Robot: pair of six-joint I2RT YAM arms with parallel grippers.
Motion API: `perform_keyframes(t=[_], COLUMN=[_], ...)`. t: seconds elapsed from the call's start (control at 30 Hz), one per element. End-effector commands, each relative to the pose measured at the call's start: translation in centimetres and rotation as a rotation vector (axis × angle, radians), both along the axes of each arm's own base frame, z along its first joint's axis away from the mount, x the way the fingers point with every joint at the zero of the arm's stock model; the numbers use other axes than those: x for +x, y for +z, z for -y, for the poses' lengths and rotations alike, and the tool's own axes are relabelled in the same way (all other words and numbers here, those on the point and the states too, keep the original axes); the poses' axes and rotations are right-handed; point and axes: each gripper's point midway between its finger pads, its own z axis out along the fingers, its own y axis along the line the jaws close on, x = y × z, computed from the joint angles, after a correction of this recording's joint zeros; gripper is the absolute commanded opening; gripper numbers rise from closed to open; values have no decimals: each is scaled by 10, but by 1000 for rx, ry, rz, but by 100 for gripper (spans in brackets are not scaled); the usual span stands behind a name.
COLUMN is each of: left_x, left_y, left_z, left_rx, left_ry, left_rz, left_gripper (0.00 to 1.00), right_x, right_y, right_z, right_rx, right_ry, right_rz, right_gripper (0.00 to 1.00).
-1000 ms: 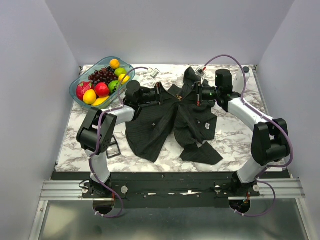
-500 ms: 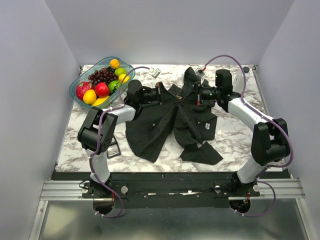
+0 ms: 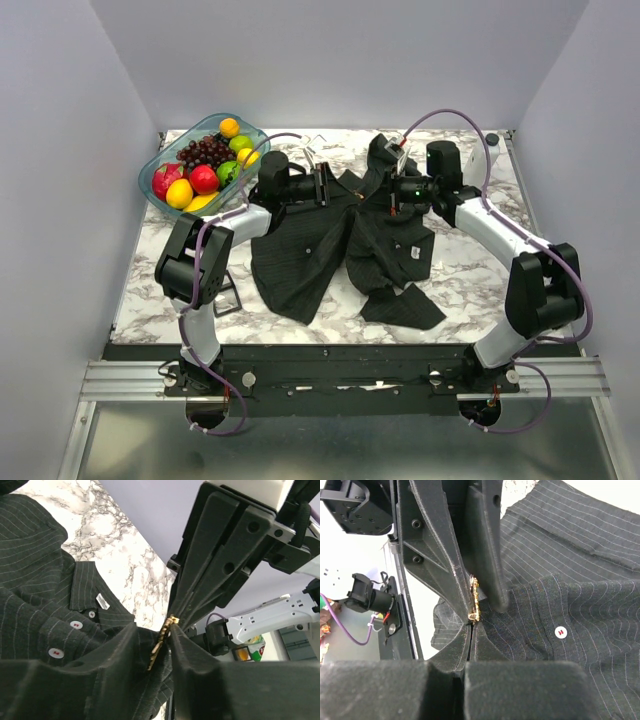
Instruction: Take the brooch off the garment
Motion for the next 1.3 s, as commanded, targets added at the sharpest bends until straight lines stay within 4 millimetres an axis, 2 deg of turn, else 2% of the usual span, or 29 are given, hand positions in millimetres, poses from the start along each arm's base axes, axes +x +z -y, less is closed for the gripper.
perform_keyframes(t=[0.0,0.1,0.13,0.17,0.23,0.37,0.5,0.53,0.7,0.73,0.8,0.87,1.1,1.13,1.2,1.23,1.27], left_x=[10,-4,-12,-16,-22,-28,-18,-14,-12,-10,-8,-8,-7,-8,-9,-10,-10], left_y=[13,26,34,36,44,47,38,31,28,21,21,14,10,11,13,14,14], left_z=[-6,-20,-25,-30,-39,-44,-42,-42,-35,-35,-32,-29,-25,-24,-23,-21,-21], left_rx=[-41,-85,-113,-130,-155,-153,-107,-82,-32,-5,12,33,39,35,25,18,14], left_ry=[47,-32,-69,-81,-102,-106,-42,-30,-16,0,-3,-11,-39,-46,-62,-71,-75], left_rz=[78,127,179,135,186,220,241,249,304,285,315,290,296,294,296,294,290], left_gripper=[48,55,62,65,69,70,69,68,68,66,62,54,34,27,20,9,1], right_x=[-29,-26,-24,-23,-22,-20,-18,-18,-18,-18,-18,-17,-13,-12,-11,-10,-9], right_y=[17,16,17,17,16,15,15,15,14,14,13,15,17,16,14,12,12], right_z=[-14,-12,-11,-11,-10,-10,-11,-11,-11,-11,-11,-12,-11,-10,-9,-9,-7], right_rx=[28,24,24,24,25,23,24,24,23,23,24,26,21,19,17,14,13], right_ry=[91,77,72,67,67,66,67,68,67,69,72,74,69,64,62,61,56], right_rz=[18,12,11,5,2,-1,-6,-6,-15,-17,-17,-11,2,0,-3,-7,-10], right_gripper=[1,1,1,1,1,1,1,1,1,1,1,1,1,1,1,1,1])
